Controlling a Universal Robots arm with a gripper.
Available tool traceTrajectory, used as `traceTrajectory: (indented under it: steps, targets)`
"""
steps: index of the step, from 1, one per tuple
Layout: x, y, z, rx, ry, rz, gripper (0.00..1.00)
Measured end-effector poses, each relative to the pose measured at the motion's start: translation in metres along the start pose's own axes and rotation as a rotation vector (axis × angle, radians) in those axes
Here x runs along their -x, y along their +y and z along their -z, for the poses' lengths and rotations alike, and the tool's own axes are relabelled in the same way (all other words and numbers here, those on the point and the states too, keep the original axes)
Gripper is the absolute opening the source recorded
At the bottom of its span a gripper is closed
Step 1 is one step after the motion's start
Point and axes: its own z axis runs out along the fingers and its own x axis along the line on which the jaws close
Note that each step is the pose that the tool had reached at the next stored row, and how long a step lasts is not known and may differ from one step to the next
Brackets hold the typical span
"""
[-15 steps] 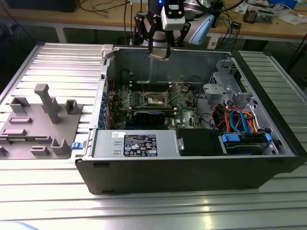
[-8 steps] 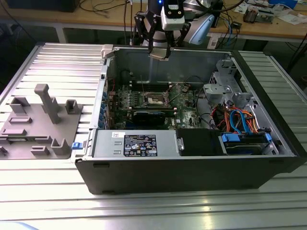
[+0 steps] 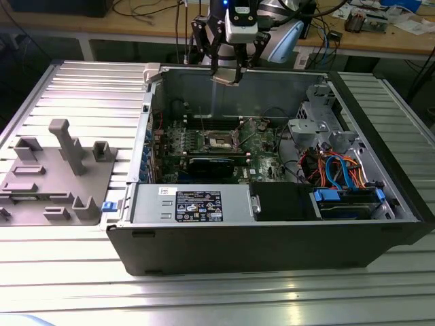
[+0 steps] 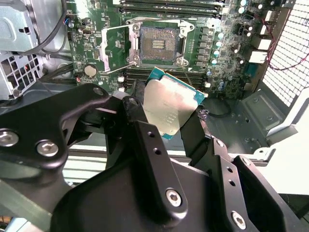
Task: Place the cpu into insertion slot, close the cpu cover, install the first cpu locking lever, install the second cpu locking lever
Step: 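Place the cpu into insertion slot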
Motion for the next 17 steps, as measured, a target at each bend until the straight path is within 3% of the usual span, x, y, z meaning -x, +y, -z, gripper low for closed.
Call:
traceTrajectory:
  steps: [9, 17]
  targets:
    - [0.0, 0.0, 0.0, 0.0001, -0.0014, -0.017, 0.54]
    - [0.0001, 0.0, -0.0002, 0.0015, -0.0088, -0.106, 0.54]
